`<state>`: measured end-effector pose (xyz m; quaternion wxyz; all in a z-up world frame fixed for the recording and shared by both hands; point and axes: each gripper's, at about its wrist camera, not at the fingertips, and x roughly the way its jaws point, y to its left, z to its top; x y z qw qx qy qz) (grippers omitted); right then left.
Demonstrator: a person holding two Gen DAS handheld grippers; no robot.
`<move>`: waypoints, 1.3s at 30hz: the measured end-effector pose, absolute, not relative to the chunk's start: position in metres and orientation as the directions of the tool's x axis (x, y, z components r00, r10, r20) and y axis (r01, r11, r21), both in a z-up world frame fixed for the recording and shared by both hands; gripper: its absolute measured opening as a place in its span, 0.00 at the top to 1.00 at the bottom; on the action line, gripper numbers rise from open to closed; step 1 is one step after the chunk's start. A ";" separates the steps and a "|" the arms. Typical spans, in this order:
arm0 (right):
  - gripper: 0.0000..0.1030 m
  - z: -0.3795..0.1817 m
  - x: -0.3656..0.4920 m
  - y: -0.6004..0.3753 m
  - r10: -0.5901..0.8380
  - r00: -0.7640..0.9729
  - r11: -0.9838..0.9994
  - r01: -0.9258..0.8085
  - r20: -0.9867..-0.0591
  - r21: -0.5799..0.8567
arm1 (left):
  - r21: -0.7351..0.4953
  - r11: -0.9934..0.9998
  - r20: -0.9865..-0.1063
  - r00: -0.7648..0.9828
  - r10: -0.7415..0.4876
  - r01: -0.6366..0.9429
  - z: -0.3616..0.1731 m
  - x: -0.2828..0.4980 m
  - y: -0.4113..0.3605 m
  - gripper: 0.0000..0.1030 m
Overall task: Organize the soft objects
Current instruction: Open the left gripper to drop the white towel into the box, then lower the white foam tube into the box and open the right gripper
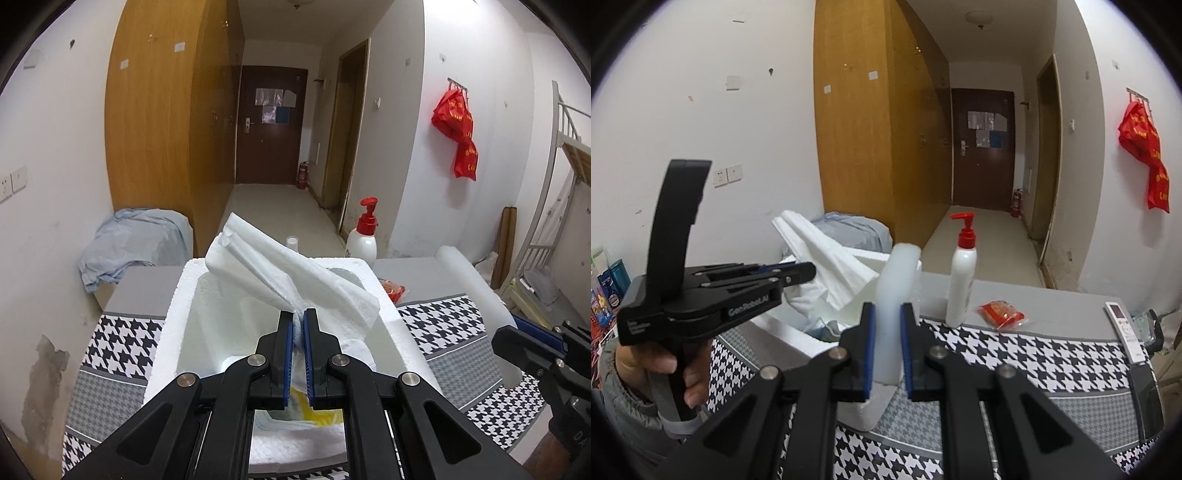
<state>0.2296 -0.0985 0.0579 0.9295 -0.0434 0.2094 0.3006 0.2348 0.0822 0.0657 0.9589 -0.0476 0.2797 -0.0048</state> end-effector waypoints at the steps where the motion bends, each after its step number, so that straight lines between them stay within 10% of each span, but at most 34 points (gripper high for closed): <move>1: 0.85 0.058 0.230 -0.098 0.539 0.732 0.816 -0.576 -0.417 0.044 | -0.095 0.995 -0.536 0.844 -0.037 -0.017 0.065 0.234 0.083 0.89; 6: 0.85 0.057 0.230 -0.095 0.532 0.733 0.818 -0.574 -0.424 0.036 | -0.088 0.995 -0.505 0.863 -0.011 -0.039 0.067 0.228 0.086 0.22; 12: 0.84 0.057 0.231 -0.091 0.531 0.731 0.818 -0.574 -0.429 0.034 | -0.096 0.992 -0.456 0.890 0.024 -0.076 0.069 0.215 0.096 0.01; 39: 0.84 0.062 0.228 -0.030 0.554 0.705 0.789 -0.614 -0.443 0.011 | -0.090 0.982 -0.428 0.897 0.110 -0.163 0.070 0.163 0.150 0.01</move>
